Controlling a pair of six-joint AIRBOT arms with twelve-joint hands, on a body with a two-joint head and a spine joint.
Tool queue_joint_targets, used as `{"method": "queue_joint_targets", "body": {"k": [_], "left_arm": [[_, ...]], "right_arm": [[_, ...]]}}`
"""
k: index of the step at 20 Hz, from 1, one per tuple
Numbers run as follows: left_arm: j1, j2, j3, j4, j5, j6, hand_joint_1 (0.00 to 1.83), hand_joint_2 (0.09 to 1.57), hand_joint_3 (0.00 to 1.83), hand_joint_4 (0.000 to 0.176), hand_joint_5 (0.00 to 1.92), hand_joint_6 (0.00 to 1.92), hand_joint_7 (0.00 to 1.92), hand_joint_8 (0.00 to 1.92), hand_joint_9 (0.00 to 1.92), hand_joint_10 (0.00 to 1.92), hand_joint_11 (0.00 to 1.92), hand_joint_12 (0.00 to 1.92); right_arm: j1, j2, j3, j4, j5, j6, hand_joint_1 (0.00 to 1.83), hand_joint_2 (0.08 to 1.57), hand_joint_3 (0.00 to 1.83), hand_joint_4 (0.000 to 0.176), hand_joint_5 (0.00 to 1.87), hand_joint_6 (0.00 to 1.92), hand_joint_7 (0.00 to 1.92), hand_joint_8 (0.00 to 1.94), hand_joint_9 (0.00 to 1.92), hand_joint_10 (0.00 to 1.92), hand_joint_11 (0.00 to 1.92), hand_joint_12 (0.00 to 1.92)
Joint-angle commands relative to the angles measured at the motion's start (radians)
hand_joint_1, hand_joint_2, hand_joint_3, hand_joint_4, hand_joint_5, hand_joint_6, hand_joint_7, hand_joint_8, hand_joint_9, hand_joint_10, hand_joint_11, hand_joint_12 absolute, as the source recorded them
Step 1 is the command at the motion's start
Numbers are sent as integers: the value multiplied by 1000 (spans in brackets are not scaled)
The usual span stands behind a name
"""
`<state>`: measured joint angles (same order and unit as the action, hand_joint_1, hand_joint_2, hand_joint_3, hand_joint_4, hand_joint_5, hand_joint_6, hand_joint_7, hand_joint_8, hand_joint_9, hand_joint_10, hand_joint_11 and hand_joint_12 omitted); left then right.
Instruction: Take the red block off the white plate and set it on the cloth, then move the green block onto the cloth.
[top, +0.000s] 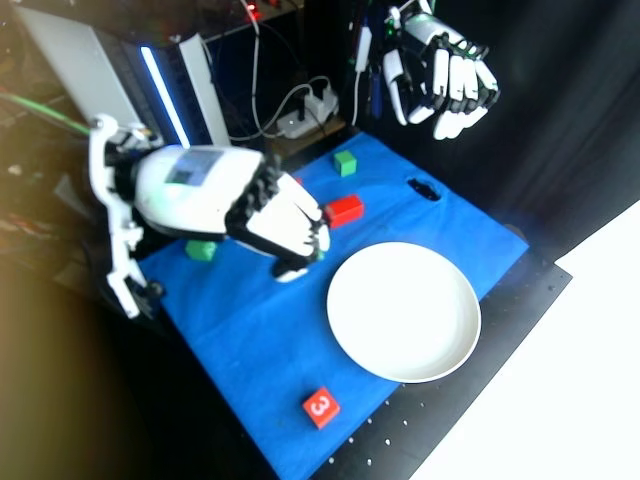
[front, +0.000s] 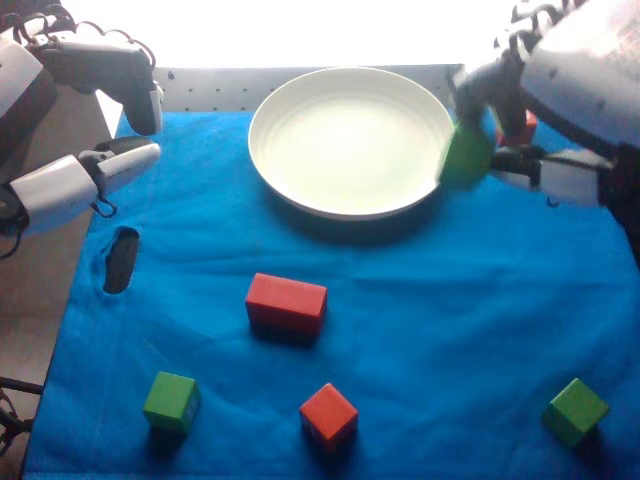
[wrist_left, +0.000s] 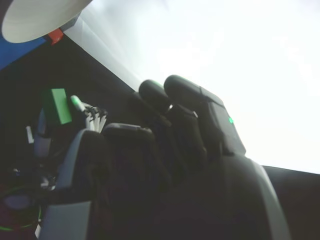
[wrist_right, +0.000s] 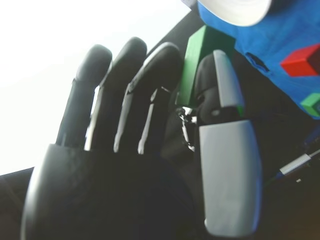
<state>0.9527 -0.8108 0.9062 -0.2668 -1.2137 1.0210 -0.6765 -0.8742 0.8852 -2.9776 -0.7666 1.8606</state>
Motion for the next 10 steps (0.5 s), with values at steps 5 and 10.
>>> {"method": "queue_joint_targets", "body": {"k": [5,10], "left_arm": [[1,9,-5,2,-139,-1,939,1263,0,47,709,1393,766,471,536,894,245,1627],[7,13,-10,-2,-150,0,927,1263,0,66,708,1396,781,465,545,934,278,1638]], "right_arm": [[-73,33,-35,-34,-193,58,1254,1135,0,0,900,980,1003,1203,807,1587,532,1921],[-115,30,-38,-34,-203,91,1233,1140,0,0,916,1033,996,1141,776,1571,514,1921]]}}
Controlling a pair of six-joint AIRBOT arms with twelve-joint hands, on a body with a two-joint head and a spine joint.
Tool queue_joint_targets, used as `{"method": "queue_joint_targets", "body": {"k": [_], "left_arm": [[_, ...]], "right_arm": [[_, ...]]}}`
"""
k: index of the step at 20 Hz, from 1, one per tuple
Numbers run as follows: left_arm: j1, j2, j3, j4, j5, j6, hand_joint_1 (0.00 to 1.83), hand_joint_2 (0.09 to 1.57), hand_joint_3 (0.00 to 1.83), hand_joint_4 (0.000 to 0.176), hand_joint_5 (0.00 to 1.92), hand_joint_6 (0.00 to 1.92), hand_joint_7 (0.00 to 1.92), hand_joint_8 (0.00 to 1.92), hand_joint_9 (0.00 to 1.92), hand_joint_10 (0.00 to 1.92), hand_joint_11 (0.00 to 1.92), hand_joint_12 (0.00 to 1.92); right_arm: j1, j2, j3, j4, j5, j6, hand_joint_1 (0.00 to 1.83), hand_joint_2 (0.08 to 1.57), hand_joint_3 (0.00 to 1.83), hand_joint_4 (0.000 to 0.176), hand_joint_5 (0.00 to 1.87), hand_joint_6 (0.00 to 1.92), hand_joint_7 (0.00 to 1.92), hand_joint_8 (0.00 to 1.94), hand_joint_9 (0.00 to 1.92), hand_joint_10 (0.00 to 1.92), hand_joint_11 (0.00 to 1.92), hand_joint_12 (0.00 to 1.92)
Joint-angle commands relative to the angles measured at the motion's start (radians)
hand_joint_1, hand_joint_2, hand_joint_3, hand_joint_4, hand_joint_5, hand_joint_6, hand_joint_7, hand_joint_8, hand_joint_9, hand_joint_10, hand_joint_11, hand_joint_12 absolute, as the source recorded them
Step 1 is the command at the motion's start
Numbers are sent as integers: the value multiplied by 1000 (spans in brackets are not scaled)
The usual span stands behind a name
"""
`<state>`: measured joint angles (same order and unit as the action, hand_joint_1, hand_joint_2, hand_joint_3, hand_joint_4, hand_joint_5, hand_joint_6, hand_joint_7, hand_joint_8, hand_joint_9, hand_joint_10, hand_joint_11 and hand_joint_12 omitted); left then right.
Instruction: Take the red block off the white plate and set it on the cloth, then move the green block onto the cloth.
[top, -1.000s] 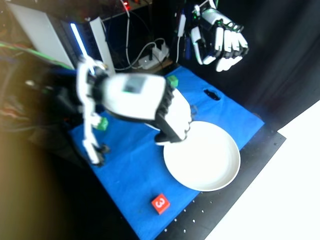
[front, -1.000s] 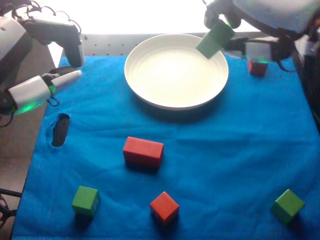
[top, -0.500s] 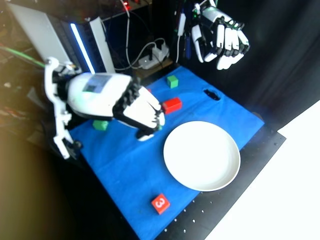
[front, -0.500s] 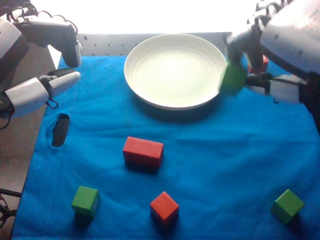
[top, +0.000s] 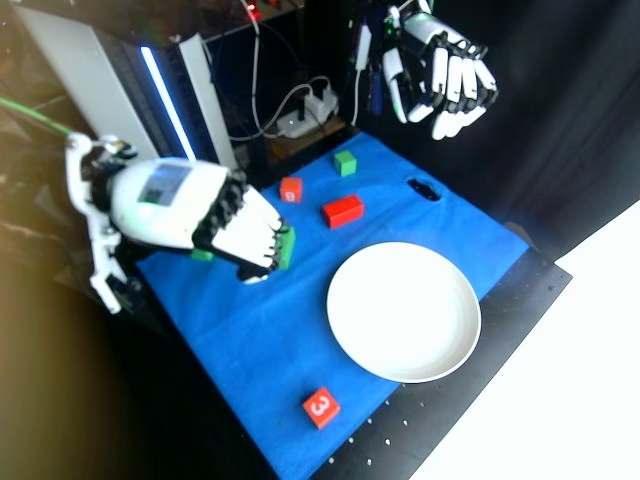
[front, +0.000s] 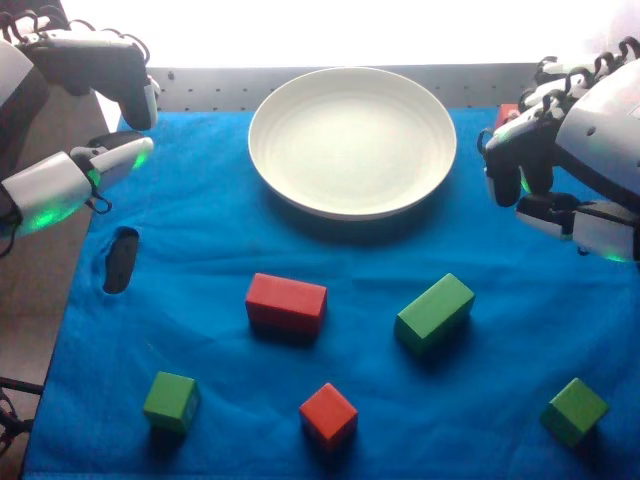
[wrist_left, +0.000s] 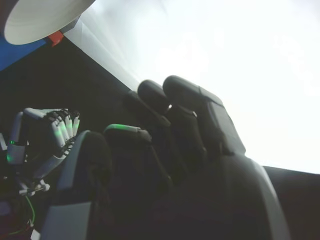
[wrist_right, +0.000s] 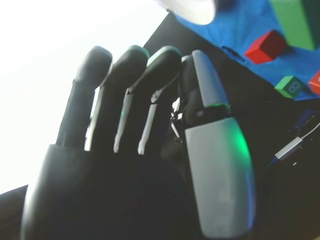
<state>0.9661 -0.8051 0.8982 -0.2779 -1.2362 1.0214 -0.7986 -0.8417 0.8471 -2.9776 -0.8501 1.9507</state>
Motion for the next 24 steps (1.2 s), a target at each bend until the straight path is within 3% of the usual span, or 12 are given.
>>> {"method": "queue_joint_targets", "body": {"k": [1,4,7,11,13,14,15,16,18,22,23,24], "left_arm": [[-6,7,-2,9,-128,0,935,1265,0,47,706,1398,780,460,540,935,272,1640],[-5,7,-2,8,-131,0,939,1267,0,38,704,1403,778,455,525,926,246,1632],[-4,6,-2,4,-145,0,950,1269,2,14,700,1408,783,450,540,932,268,1637],[5,5,-2,-14,-191,0,891,1293,0,76,654,1473,760,362,513,895,271,1654],[11,5,-1,-29,-228,0,957,1298,0,0,650,1476,779,379,546,941,383,1590],[12,5,-1,-34,-244,0,977,1297,0,0,652,1471,800,380,590,912,443,1539],[12,6,0,-35,-263,0,1104,1280,0,0,599,1473,798,1167,709,899,578,1474],[13,7,0,-36,-284,0,1127,1290,2,0,557,1489,780,1384,750,903,597,1487],[13,12,-1,-35,-322,0,1088,1337,0,0,507,1563,685,1562,665,985,545,1520],[13,24,-3,-15,-408,-16,1045,1389,3,0,391,1743,624,1622,611,905,483,1414],[14,27,-6,-12,-429,-16,702,1356,0,0,345,504,521,581,614,723,414,1310],[14,30,-7,-11,-446,-16,702,1356,0,0,345,504,521,581,614,723,414,1310]], "right_arm": [[4,-5,0,-34,-119,1,1256,1081,0,0,710,1026,804,1115,646,1469,368,1921],[-13,-7,0,-34,-119,6,1106,1039,0,0,345,825,322,886,113,1312,8,1921],[-21,-8,0,-34,-119,7,1044,1002,0,0,295,678,236,732,2,1268,0,1909],[-34,1,-4,-34,-173,11,1060,1015,0,0,367,838,327,942,142,1348,4,1921],[-59,28,-18,-4,-267,11,997,1092,0,0,509,941,570,1089,442,1438,332,1921],[-71,42,-25,10,-315,11,1034,1118,0,0,528,1010,620,1132,536,1442,453,1921],[-85,60,-35,27,-371,11,1147,1132,0,0,505,1142,626,1162,585,1395,467,1857],[-102,78,-46,43,-435,11,1114,1152,0,0,487,1129,619,1196,558,1426,429,1878],[-141,105,-64,75,-555,11,1193,1112,0,0,563,969,698,1224,621,1414,435,1818],[-203,139,-94,123,-776,11,1298,1274,7,0,425,1600,727,1449,780,1400,492,1667],[-215,144,-99,132,-827,11,998,1365,7,0,518,1652,467,1322,550,1359,466,1668],[-221,147,-102,140,-862,11,998,1365,7,0,518,1652,467,1322,550,1359,466,1668]]}}
